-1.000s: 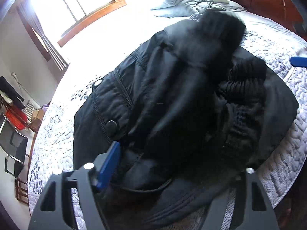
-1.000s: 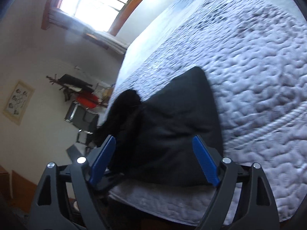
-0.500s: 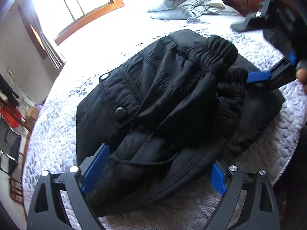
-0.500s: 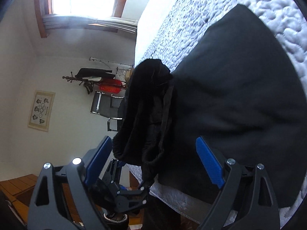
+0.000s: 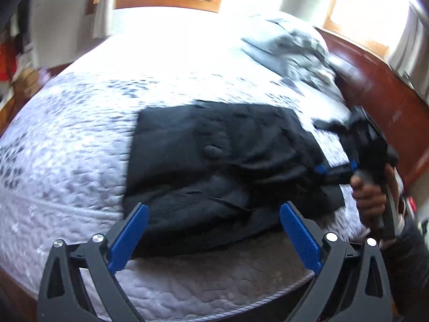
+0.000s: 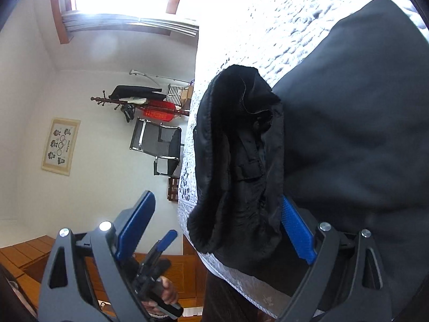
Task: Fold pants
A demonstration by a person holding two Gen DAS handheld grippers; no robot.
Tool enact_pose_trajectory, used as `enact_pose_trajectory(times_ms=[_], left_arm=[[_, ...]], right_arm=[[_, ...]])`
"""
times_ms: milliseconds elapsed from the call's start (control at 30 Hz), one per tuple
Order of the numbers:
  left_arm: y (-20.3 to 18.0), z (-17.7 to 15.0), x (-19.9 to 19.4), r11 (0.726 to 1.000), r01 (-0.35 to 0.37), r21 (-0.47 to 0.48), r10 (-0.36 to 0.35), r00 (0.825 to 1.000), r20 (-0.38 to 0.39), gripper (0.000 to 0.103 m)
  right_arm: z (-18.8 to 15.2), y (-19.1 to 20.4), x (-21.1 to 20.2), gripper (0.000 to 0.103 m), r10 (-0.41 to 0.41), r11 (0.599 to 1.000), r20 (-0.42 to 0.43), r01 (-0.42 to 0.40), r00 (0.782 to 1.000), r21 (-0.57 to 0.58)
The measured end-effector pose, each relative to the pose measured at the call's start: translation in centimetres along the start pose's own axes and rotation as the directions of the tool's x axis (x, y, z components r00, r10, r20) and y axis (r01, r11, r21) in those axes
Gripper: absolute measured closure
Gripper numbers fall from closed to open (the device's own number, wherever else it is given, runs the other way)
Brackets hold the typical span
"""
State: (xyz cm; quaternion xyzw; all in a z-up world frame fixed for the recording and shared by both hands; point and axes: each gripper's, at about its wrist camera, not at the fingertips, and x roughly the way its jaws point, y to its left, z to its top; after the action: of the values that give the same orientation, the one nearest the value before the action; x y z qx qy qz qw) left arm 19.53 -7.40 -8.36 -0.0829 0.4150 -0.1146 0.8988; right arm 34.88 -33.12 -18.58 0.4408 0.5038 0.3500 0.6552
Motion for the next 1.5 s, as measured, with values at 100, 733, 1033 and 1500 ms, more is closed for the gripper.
enact_pose_trajectory(times_ms=[100,733,1033,1500], left_arm=[[2.1,0.3,-0.2,0.996,-0.061,-0.062,0.061,0.998,0.010,0.004],[8.3,-1.7,1.4,0.960,-0.167,-0.225,0.150,0.984,-0.091,0.004],[9.0,-2.0,0.7,0.944,-0.165,-0.285,0.143,0.985,-0.096,0.004],[6.9,-1.1,-0.2,0.958,-0.169,-0.231,0.156,0.985,-0.073,0.004]], right_arm=[[0.1,0.4,0.5,0.011,-0.027,1.000,-0.003,0.027,1.000,-0.004],[0.1,1.9,4.6,0.067,-0.155,0.987,-0.023,0.153,0.988,-0.048],[-0.7,6.3,4.1,0.082,-0.163,0.977,0.008,0.162,0.987,-0.139],[0.0,14.4,2.1,0.082,-0.149,0.953,0.060,0.160,0.987,-0.259]])
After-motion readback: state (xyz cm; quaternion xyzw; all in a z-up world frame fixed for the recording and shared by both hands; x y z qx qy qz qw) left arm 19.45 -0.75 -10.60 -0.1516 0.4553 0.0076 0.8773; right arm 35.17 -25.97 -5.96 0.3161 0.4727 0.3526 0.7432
